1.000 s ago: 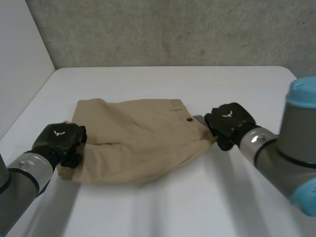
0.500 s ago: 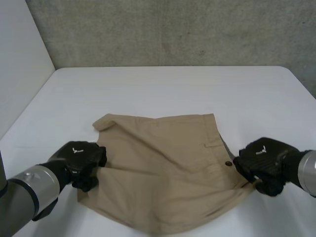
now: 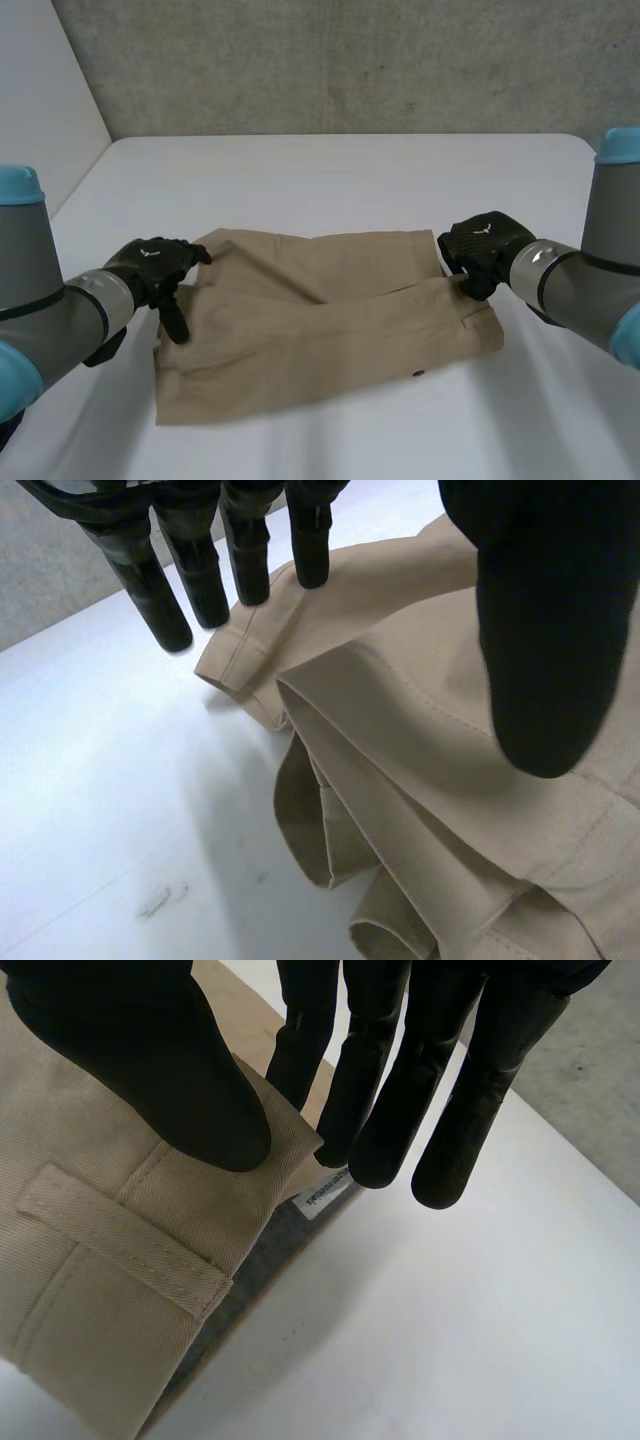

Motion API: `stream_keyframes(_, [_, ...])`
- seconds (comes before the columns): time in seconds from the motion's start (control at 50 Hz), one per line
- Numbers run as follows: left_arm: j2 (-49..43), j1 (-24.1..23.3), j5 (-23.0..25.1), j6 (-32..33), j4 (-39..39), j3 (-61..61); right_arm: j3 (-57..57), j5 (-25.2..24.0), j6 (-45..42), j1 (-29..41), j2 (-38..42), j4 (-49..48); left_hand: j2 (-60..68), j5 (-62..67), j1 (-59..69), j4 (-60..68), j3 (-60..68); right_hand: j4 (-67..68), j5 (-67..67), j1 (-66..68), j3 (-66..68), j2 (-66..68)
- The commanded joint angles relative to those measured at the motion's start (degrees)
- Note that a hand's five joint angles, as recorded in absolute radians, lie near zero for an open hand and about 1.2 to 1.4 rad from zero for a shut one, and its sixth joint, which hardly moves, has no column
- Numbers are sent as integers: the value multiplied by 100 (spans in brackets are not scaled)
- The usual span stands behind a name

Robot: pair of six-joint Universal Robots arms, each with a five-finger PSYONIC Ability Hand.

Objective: Fold the shorts.

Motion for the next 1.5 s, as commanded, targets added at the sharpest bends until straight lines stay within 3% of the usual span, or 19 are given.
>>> stream_keyframes(0.02, [616, 2, -18, 9, 261, -436, 370, 104, 285, -19, 3, -644, -339, -359, -68, -356, -382, 1191, 1257, 2460, 1229, 1264])
stream_keyframes(0.2, [1540, -94, 17, -8, 358, -1324, 537, 96, 303, -28, -58, -645, 132, 112, 403, 115, 89, 1191, 1257, 2460, 1229, 1264])
stream_keyframes(0.66, [354, -788, -220, -246, 1140, -1237, 722, 96, 303, 25, -190, -680, 2368, 2348, 2639, 2351, 2325, 1191, 1257, 2460, 1229, 1264])
stream_keyframes(0.7, [319, -850, -220, -246, 1140, -1228, 739, 105, 311, 16, -190, -680, 2771, 2751, 3042, 2753, 2728, 1191, 1257, 2460, 1229, 1264])
stream_keyframes(0.84, [371, -947, -580, -237, 1088, -1184, 809, 105, 303, -10, -225, -671, 5932, 5912, 6203, 5915, 5889, 1191, 1257, 2460, 1229, 1264])
stream_keyframes(0.94, [810, -982, -756, -202, 1026, -1158, 862, 122, 285, -19, -356, -662, 6203, 6182, 6473, 6185, 6160, 1191, 1257, 2460, 1229, 1264])
stream_keyframes(1.1, [2067, -929, -721, -175, 429, -825, 827, 122, 197, -28, -1085, -487, 6203, 6182, 6473, 6185, 6160, 1191, 1257, 2460, 1229, 1264])
stream_keyframes(1.2, [2682, -894, -677, -167, -299, -193, 626, 52, 127, -36, -1963, -180, 6203, 6182, 6473, 6185, 6160, 1191, 1257, 2460, 1229, 1264])
stream_keyframes(1.34, [3078, -894, -405, -167, -1266, 861, 160, 17, 118, -36, -2947, 163, 6203, 6182, 6473, 6185, 6160, 1191, 1257, 2460, 1229, 1264])
stream_keyframes(1.5, [3561, -894, -352, -184, -1707, 1443, -17, 8, 109, -36, -3722, 436, 6203, 6182, 6473, 6185, 6160, 1191, 1257, 2460, 1229, 1264])
